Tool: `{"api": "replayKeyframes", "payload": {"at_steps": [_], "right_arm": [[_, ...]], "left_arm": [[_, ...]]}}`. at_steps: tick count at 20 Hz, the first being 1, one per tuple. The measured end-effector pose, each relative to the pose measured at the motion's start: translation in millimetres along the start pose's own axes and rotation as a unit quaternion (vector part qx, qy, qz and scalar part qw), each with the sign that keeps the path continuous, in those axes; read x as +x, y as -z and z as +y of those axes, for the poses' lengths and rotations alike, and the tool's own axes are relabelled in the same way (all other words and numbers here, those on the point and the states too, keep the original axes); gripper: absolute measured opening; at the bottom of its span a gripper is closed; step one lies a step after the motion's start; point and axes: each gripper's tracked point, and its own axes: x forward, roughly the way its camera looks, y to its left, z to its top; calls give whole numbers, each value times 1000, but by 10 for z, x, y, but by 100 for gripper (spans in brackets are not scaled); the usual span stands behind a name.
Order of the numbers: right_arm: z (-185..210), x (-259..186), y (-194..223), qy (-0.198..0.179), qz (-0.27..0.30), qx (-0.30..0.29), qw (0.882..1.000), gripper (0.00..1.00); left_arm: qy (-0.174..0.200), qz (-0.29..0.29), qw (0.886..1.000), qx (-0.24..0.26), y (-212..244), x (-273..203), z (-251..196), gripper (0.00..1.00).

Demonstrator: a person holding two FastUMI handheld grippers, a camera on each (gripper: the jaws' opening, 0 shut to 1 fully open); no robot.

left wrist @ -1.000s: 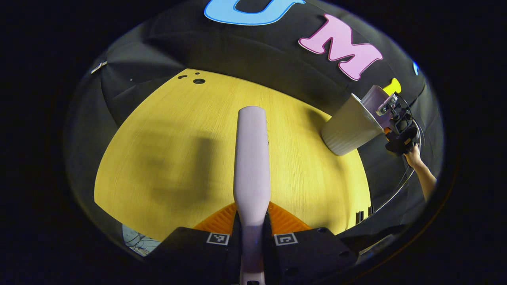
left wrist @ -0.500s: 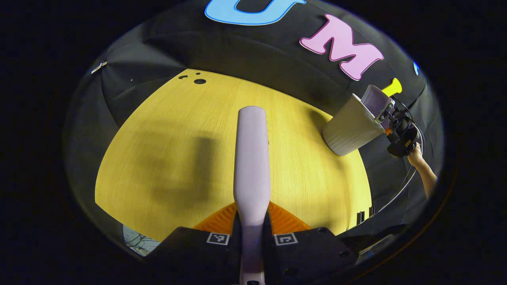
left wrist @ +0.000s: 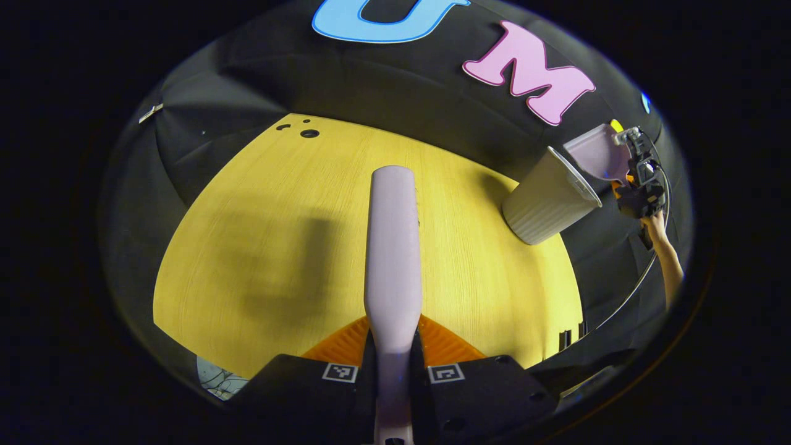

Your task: Pick up the small broom and dustpan from the desktop, sweep the trash into the dustpan with the broom, and then empty the trash into the garbage bin.

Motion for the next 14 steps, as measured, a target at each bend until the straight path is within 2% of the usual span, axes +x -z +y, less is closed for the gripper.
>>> {"api": "replayKeyframes", "payload": {"at_steps": [3, 6, 10, 14], "right_arm": [[-209, -48, -74, -4, 7, 78, 997, 35], [-108, -27, -86, -22, 15, 143, 989, 36], [-46, -41, -152, -74, 14, 235, 969, 35], [-23, -77, -190, -111, 8, 278, 954, 36]], "left_arm": [[7, -7, 1000, 7, -32, -12, -70, 27], [10, -16, 1000, 13, -73, -32, -95, 27], [-8, -48, 998, 31, -184, -72, -43, 27], [-29, -79, 993, 80, -290, -107, 2, 27]]}}
